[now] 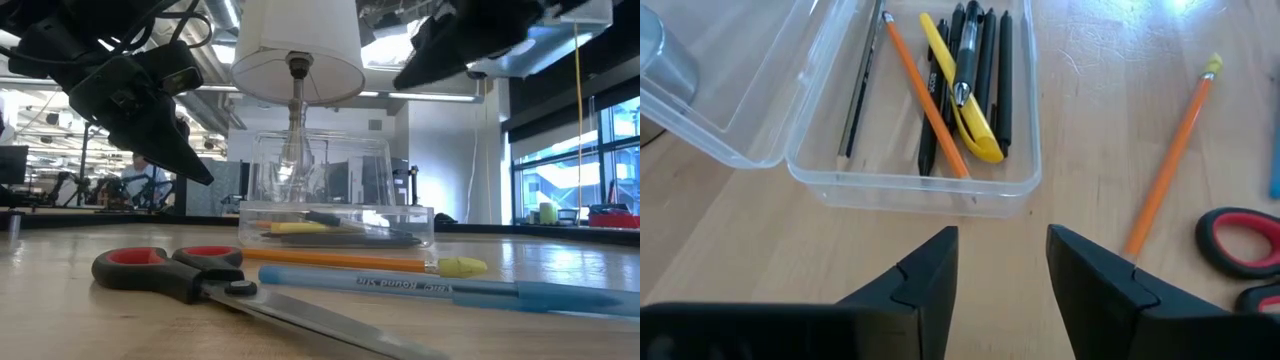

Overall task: Pick & place school supplies into a supply box
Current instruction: Put the orange pencil into the transparent supply box

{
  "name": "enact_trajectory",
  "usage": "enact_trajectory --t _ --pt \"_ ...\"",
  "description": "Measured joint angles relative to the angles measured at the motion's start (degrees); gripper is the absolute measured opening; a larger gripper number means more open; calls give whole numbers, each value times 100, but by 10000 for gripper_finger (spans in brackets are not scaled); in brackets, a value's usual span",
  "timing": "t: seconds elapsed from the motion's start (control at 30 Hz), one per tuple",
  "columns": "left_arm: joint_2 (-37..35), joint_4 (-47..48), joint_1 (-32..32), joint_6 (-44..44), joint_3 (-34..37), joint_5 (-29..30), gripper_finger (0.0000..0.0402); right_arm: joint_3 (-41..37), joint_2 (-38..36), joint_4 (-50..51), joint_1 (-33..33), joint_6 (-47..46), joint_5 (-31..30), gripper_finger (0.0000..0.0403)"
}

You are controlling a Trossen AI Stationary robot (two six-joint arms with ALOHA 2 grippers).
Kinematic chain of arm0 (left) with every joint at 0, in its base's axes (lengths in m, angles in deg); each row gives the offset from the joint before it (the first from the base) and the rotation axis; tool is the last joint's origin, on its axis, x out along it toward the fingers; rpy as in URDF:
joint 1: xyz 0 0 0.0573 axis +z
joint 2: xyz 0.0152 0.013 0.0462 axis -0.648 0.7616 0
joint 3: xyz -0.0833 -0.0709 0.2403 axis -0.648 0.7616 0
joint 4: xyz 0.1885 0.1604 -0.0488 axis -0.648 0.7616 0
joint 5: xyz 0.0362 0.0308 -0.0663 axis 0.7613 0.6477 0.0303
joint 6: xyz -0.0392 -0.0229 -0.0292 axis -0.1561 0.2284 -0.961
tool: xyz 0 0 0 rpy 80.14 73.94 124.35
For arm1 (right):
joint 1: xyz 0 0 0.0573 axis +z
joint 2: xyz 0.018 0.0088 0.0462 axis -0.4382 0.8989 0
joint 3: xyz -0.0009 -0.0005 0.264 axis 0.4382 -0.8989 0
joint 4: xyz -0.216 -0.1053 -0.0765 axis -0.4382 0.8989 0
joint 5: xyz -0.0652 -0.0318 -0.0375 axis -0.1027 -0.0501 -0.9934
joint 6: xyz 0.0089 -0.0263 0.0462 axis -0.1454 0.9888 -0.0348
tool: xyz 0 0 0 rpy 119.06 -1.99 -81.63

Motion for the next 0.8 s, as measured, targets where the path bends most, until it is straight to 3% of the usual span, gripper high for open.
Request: enact_trajectory --t 0.27,0.37,0.5,0.8 --pt "0 -10 0 -1 0 7 144 597 1258 380 202 -778 67 165" --pt "0 -5 0 1 0 10 144 756 1595 399 203 -1032 411 165" --pt "0 1 0 1 0 44 145 926 1868 378 220 -1343 789 165" --pt "0 1 0 1 0 51 146 1092 2284 679 430 -1753 851 165"
